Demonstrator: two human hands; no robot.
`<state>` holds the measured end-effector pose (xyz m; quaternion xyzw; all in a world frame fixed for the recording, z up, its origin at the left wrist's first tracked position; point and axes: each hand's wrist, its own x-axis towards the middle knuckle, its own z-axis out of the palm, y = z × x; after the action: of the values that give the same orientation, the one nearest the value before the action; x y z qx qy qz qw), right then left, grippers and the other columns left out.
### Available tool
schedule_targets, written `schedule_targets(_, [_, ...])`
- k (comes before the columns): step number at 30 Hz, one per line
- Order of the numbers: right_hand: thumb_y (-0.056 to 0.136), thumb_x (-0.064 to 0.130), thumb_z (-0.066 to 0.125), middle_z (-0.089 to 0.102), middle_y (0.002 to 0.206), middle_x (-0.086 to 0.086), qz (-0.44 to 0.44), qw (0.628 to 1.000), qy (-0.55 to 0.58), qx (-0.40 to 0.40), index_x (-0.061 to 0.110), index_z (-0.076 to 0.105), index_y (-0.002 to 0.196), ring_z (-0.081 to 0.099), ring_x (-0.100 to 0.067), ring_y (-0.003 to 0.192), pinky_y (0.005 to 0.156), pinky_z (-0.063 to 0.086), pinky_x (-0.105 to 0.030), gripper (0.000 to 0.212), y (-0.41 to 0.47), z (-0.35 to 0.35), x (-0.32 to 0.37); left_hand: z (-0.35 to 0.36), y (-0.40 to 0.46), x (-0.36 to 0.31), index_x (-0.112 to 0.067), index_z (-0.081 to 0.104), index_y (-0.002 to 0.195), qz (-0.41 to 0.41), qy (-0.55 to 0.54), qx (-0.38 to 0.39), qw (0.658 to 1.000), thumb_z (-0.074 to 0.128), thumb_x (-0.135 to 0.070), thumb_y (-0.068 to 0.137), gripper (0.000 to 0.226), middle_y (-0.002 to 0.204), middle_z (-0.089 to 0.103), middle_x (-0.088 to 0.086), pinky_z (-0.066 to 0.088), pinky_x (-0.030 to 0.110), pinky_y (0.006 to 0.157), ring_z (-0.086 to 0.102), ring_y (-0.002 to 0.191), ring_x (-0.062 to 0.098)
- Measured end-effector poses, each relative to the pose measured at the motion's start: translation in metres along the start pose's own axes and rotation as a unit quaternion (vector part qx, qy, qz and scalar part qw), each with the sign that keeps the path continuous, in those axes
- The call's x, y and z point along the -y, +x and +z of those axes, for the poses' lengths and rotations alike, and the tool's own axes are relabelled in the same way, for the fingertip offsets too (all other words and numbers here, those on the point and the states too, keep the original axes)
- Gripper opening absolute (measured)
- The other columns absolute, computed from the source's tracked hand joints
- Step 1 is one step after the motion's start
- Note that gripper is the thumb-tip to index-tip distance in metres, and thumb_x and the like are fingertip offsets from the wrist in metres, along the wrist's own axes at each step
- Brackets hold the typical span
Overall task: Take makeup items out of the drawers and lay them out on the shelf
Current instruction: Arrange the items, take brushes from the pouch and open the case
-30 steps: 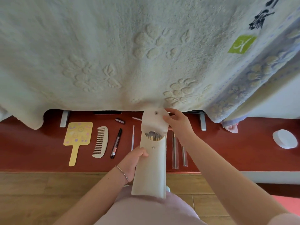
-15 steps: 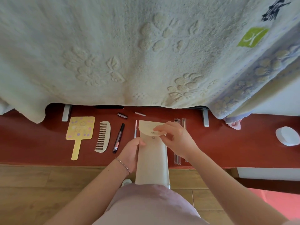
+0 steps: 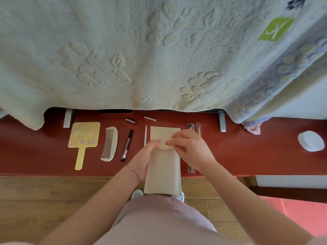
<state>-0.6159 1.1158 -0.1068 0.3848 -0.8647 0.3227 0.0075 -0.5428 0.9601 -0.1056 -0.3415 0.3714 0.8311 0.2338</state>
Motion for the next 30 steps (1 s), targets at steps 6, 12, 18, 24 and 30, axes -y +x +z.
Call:
schedule_targets(6, [0.078, 0.006, 0.051, 0.066, 0.096, -0.004, -0.015, 1.0, -0.016, 0.007, 0.018, 0.075, 0.091, 0.058, -0.022, 0.092, 0.075, 0.046, -0.023, 0.03, -0.003, 0.0, 0.003, 0.003, 0.004, 0.0, -0.014, 0.065, 0.1, 0.041, 0.059, -0.012, 0.997, 0.059, -0.029, 0.088, 0.019, 0.077, 0.074, 0.004, 0.058, 0.031, 0.065, 0.07, 0.064, 0.017])
schedule_targets(12, [0.083, 0.013, 0.061, 0.053, 0.117, 0.012, 0.23, 0.953, 0.19, -0.056, 0.023, 0.057, 0.12, 0.054, -0.002, 0.093, 0.081, 0.045, -0.013, 0.039, -0.006, 0.0, 0.018, 0.01, 0.004, -0.004, -0.018, 0.063, 0.099, 0.066, 0.055, -0.016, 0.996, 0.059, -0.025, 0.089, 0.013, 0.084, 0.071, 0.005, 0.056, 0.032, 0.066, 0.068, 0.07, 0.02])
schedule_targets(18, [0.084, 0.03, 0.066, 0.067, 0.11, -0.001, 0.45, 0.775, 0.442, 0.045, 0.021, 0.055, 0.121, 0.066, -0.018, 0.1, 0.092, 0.052, -0.044, 0.04, -0.002, 0.007, 0.019, 0.016, 0.002, -0.004, -0.017, 0.058, 0.103, 0.087, 0.073, -0.024, 0.993, 0.058, -0.021, 0.089, 0.014, 0.089, 0.068, 0.006, 0.058, 0.028, 0.059, 0.066, 0.073, 0.019])
schedule_targets(24, [0.071, 0.04, 0.068, 0.068, 0.107, -0.003, 0.458, 0.788, 0.408, 0.048, 0.021, 0.057, 0.116, 0.067, -0.021, 0.097, 0.088, 0.054, -0.046, 0.049, -0.002, 0.01, 0.017, 0.018, 0.004, 0.0, -0.013, 0.06, 0.108, 0.105, 0.091, -0.041, 0.989, 0.059, -0.018, 0.088, 0.02, 0.092, 0.068, 0.007, 0.056, 0.031, 0.066, 0.066, 0.078, 0.021])
schedule_targets(30, [0.086, 0.028, 0.064, 0.066, 0.105, 0.0, 0.456, 0.8, 0.387, 0.043, 0.021, 0.055, 0.117, 0.065, -0.017, 0.095, 0.084, 0.055, -0.037, 0.033, -0.002, 0.009, 0.017, 0.018, 0.007, 0.001, -0.012, 0.063, 0.104, 0.12, 0.117, -0.076, 0.983, 0.06, -0.016, 0.088, 0.018, 0.093, 0.069, 0.008, 0.053, 0.042, 0.082, 0.065, 0.083, 0.025])
